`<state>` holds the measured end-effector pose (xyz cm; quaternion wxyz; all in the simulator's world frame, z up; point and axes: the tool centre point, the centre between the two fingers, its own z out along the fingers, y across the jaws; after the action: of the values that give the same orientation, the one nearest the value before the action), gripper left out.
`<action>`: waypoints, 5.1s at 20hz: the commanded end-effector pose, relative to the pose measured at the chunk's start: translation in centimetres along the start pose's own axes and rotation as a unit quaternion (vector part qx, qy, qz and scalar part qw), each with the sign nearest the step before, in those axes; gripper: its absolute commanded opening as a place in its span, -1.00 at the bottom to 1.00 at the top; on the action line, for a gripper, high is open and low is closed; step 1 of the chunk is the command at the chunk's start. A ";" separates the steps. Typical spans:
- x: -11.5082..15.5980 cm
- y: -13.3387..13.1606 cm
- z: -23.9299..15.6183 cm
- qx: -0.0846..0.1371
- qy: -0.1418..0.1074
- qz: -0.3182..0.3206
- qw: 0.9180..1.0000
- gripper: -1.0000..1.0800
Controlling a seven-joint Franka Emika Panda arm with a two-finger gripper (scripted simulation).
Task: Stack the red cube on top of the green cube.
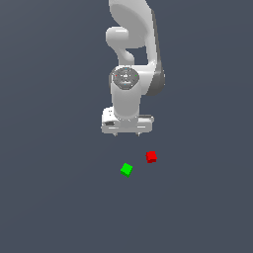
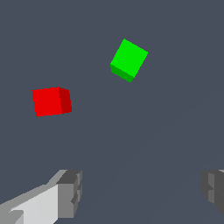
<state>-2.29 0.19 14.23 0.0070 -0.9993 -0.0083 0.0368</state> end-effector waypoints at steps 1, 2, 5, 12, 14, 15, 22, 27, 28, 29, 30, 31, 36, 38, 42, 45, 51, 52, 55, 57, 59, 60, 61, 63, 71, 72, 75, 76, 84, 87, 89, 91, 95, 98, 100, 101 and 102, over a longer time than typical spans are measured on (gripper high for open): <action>0.0 0.0 0.0 0.000 0.000 0.000 1.000 0.92; 0.0 0.0 0.0 0.000 0.000 0.000 1.000 0.92; 0.3 -0.5 0.3 0.000 0.002 -0.003 1.000 0.92; 1.9 -3.8 2.4 -0.002 0.012 -0.020 1.000 0.92; 2.6 -5.3 3.3 -0.003 0.016 -0.027 0.999 0.92; 3.0 -6.1 3.7 -0.003 0.019 -0.031 0.999 0.92; 5.2 -10.5 6.3 -0.008 0.032 -0.053 0.998 0.92; 5.9 -11.8 7.1 -0.009 0.037 -0.060 0.997 0.92; 5.9 -11.9 7.1 -0.009 0.037 -0.061 0.997 0.92; 6.0 -12.0 7.2 -0.010 0.037 -0.061 0.997 0.92; 6.0 -12.0 7.2 -0.010 0.037 -0.061 0.997 0.92; 6.0 -12.0 7.1 -0.010 0.037 -0.061 0.997 0.92; 5.9 -11.8 7.1 -0.009 0.036 -0.061 0.997 0.92; 5.9 -11.8 7.4 -0.009 0.036 -0.061 0.997 0.92; 6.0 -11.8 8.8 -0.009 0.036 -0.061 0.997 0.92; 6.0 -11.7 10.4 -0.010 0.036 -0.060 0.997 0.92; 6.2 -11.6 12.0 -0.010 0.036 -0.060 0.997 0.92; 6.3 -11.6 12.0 -0.010 0.036 -0.060 0.997 0.92; 6.3 -11.6 12.0 -0.010 0.036 -0.060 0.997 -1.00; 6.3 -11.6 12.0 -0.010 0.036 -0.060 0.997 -1.00; 6.3 -11.6 12.0 -0.010 0.036 -0.060 0.997 -1.00; 6.3 -11.6 12.0 -0.010 0.036 -0.060 0.997 -1.00; 6.3 -11.6 12.0 -0.010 0.036 -0.060 0.997 -1.00; 6.3 -11.6 12.0 -0.010 0.036 -0.060 0.997 -1.00; 6.1 -11.6 10.5 -0.010 0.036 -0.060 0.998 -1.00; 6.0 -11.6 10.1 -0.010 0.036 -0.060 0.998 -1.00; 5.9 -11.7 8.2 -0.010 0.036 -0.060 0.998 -1.00; 5.8 -11.7 7.5 -0.010 0.036 -0.060 0.998 -1.00; 5.4 -11.8 2.8 -0.010 0.036 -0.060 0.997 -1.00; 5.5 -11.8 2.1 -0.010 0.036 -0.060 0.997 -1.00; 5.5 -11.8 2.0 -0.010 0.036 -0.060 0.997 -1.00; 5.5 -11.7 2.2 -0.009 0.037 -0.060 0.997 -1.00; 6.0 -10.8 2.6 -0.009 0.037 -0.060 0.997 -1.00; 6.7 -9.3 3.2 -0.009 0.037 -0.060 0.997 -1.00; 7.4 -8.0 3.7 -0.010 0.037 -0.060 0.997 -1.00; 7.8 -7.3 4.0 -0.010 0.037 -0.060 0.997 -1.00; 8.1 -6.6 4.3 -0.010 0.037 -0.060 0.997 -1.00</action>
<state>4.87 8.07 9.91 -0.0001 -0.9976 -0.0690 -0.0002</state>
